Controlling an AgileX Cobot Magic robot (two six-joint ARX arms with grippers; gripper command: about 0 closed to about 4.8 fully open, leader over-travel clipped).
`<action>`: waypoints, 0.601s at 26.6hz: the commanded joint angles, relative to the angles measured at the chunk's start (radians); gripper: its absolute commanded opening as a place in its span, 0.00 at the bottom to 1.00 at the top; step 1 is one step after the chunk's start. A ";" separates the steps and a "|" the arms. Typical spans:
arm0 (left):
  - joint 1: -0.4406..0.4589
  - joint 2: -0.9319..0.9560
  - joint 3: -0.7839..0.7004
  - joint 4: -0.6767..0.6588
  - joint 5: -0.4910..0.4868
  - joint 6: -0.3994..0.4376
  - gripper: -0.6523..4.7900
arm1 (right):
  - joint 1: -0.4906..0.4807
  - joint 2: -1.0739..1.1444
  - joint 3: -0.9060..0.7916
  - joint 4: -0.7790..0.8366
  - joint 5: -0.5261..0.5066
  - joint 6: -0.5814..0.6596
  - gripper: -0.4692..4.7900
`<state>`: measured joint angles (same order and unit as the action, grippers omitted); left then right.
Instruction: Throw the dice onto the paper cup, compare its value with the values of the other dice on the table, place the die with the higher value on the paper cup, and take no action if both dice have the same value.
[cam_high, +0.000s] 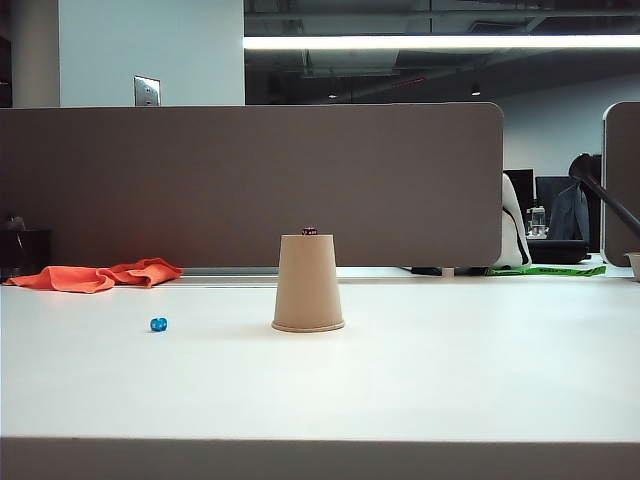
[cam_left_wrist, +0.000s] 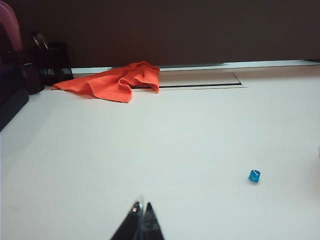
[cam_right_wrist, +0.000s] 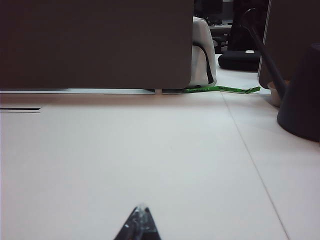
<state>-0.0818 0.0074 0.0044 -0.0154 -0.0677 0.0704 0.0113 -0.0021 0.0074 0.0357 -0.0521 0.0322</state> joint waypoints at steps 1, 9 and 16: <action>0.001 0.001 0.003 0.009 0.001 -0.003 0.11 | 0.000 0.000 -0.002 0.013 0.002 -0.003 0.08; 0.001 0.001 0.003 0.013 0.001 -0.003 0.11 | 0.000 0.000 -0.002 0.014 0.002 -0.003 0.08; 0.001 0.001 0.003 0.039 0.006 -0.003 0.11 | 0.000 0.000 0.001 0.018 0.002 -0.004 0.08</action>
<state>-0.0818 0.0074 0.0044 -0.0128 -0.0673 0.0704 0.0113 -0.0021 0.0074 0.0368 -0.0521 0.0322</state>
